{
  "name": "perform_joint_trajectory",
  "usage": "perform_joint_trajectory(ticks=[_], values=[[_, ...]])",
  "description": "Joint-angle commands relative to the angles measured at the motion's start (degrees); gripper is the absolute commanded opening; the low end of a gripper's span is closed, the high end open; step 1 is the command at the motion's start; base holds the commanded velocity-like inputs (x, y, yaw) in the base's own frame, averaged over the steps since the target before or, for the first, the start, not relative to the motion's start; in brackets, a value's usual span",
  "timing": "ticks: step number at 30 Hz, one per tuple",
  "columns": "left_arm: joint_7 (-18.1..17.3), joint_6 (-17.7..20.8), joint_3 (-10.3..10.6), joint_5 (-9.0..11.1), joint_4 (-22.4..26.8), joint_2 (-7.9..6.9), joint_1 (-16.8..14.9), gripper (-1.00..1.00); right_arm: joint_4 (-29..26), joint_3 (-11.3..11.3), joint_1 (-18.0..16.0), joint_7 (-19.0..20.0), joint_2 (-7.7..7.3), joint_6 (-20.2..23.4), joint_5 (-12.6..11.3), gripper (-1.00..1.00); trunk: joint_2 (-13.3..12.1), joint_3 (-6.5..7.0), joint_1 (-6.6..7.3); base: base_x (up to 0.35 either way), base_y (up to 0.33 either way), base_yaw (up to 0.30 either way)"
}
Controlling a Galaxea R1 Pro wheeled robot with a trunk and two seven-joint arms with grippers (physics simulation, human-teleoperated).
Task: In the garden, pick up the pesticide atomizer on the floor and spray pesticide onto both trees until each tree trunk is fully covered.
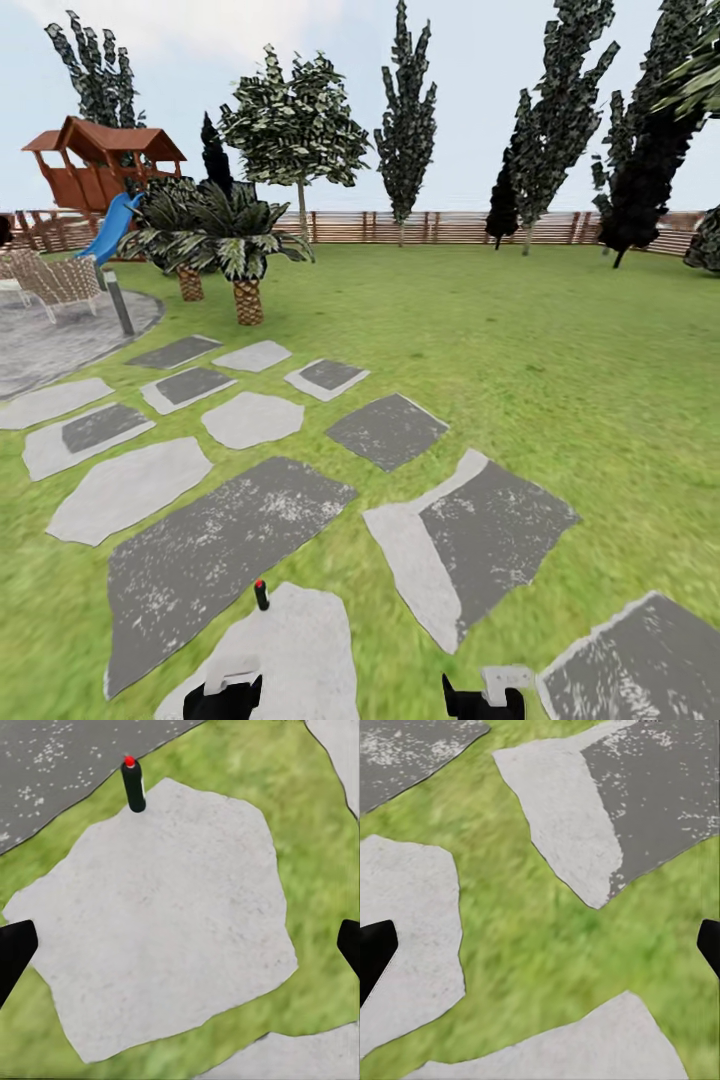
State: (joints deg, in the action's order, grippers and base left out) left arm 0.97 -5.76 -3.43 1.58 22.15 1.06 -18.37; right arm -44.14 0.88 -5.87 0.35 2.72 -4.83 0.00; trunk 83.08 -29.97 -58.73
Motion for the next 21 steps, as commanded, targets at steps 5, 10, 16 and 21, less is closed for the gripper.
perform_joint_trajectory(ticks=[5, 10, 16, 21], values=[[0.0, 0.0, 0.0, 0.0, 0.0, 0.00, 0.0, 1.00, 0.0, 0.0, 0.0, 0.0, 0.00, 0.0, 0.0, 1.00, 0.0, -0.11, 0.00, 0.081, 0.000, 0.280], [0.0, 0.0, 0.0, 0.0, 0.0, 0.00, 0.0, 1.00, 0.0, 0.0, 0.0, 0.0, 0.00, 0.0, 0.0, 1.00, 0.0, -0.22, 0.00, 0.081, 0.000, 0.280], [0.0, 0.0, 0.0, 0.0, 0.0, 0.00, 0.0, 1.00, 0.0, 0.0, 0.0, 0.0, 0.00, 0.0, 0.0, 1.00, 0.0, -0.36, 0.00, 0.081, 0.000, 0.280], [0.0, 0.0, 0.0, 0.0, 0.0, 0.00, 0.0, 1.00, 0.0, 0.0, 0.0, 0.0, 0.00, 0.0, 0.0, 1.00, 0.0, -0.47, 0.00, 0.081, 0.000, 0.280]])
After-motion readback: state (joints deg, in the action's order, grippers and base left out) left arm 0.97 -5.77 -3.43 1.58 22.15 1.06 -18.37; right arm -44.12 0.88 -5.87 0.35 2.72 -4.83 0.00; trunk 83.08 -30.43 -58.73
